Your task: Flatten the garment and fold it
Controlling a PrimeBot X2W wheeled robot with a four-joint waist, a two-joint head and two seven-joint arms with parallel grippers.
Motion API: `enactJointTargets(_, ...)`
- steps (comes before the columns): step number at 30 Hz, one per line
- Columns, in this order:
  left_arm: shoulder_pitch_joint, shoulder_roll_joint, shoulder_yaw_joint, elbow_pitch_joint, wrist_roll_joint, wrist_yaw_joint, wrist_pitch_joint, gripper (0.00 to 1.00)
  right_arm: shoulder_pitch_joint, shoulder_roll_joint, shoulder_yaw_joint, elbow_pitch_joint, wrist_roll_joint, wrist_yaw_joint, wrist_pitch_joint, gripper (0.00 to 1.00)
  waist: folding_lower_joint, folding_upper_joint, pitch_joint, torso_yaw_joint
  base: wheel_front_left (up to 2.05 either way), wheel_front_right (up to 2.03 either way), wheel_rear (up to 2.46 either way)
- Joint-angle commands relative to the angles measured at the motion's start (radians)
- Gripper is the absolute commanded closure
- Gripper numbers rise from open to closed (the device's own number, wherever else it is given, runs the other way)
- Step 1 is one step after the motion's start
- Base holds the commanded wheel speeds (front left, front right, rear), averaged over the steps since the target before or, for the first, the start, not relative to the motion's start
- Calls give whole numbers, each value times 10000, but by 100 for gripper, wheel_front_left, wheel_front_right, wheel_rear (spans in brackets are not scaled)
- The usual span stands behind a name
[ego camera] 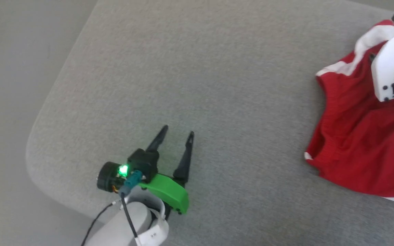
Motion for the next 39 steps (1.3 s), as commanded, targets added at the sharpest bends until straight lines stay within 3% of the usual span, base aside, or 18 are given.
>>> enactJointTargets(1,-199,96,109,3,21,-35,-67,0,-101,-71,173,-58,259,-13,-427,0,-1,0,-586,-617,0,0,0)
enactJointTargets(11,-230,573,630,-159,-255,178,79,0,1152,-790,1156,-1532,1988,-13,-3671,0,-1,0,-1638,-1781,0,0,0)
enactJointTargets(18,-47,872,863,-375,-511,282,281,0,3095,-859,319,-3204,2466,-13,-5526,0,-1,0,-2062,-2512,0,0,0)
enactJointTargets(24,165,1086,827,-556,-727,235,671,0,5128,23,-1325,-4642,2139,-13,-6467,0,-1,0,-2270,-3051,0,0,0)
enactJointTargets(29,491,1269,625,-645,-944,86,1131,0,6963,1399,-2484,-5853,1544,-13,-6912,0,-1,0,-2415,-3489,0,0,0)
enactJointTargets(34,746,1485,355,-791,-979,-187,1310,0,8426,2579,-3004,-6620,1012,-13,-7036,0,-1,0,-2444,-3829,0,0,0)
enactJointTargets(39,886,1589,336,-968,-869,-200,991,0,9109,3093,-3002,-6790,705,-13,-7125,0,-1,0,-2365,-4099,0,0,0)
